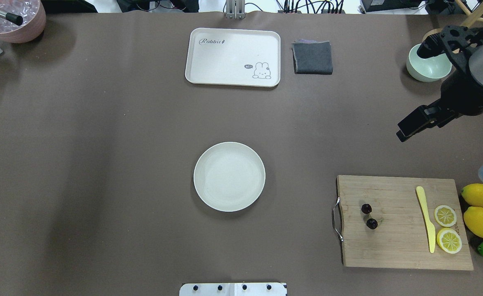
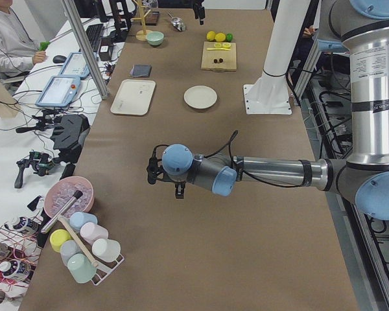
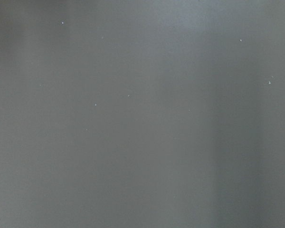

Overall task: Place red cherry on plate
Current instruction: 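Move the right gripper over the cherries on the cutting board, then lower the right gripper and grasp the two dark red cherries by stems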

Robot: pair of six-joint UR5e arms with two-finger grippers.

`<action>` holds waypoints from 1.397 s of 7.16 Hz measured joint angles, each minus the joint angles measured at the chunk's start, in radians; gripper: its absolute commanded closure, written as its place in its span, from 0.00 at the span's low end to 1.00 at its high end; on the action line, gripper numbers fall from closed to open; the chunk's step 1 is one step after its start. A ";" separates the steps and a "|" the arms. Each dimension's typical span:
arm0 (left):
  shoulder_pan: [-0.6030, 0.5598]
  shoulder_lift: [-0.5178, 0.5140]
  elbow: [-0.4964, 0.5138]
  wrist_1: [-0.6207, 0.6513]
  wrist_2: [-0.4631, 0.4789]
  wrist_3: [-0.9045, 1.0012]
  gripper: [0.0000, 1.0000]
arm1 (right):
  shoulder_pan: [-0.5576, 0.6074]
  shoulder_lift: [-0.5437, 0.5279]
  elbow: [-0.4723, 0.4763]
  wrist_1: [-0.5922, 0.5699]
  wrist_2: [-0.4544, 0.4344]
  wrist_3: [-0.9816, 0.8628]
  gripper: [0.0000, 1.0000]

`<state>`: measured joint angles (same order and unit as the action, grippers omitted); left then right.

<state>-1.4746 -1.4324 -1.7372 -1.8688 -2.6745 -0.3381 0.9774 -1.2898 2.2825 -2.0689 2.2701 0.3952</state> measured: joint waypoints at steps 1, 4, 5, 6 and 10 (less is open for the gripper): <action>0.003 -0.001 -0.003 0.013 0.005 0.001 0.02 | -0.023 -0.012 0.054 -0.002 -0.008 0.057 0.02; -0.008 -0.020 -0.002 0.078 0.099 0.035 0.02 | -0.095 -0.087 0.150 0.003 -0.102 0.236 0.01; -0.009 -0.033 -0.001 0.109 0.118 0.058 0.02 | -0.171 -0.101 0.151 0.009 -0.163 0.307 0.01; -0.009 -0.039 0.002 0.124 0.126 0.080 0.02 | -0.260 -0.110 0.139 0.030 -0.225 0.381 0.02; -0.010 -0.044 0.020 0.134 0.141 0.103 0.02 | -0.454 -0.311 0.009 0.457 -0.345 0.537 0.03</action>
<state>-1.4849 -1.4765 -1.7172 -1.7350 -2.5335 -0.2351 0.5231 -1.6006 2.2916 -1.6124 1.9246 0.9321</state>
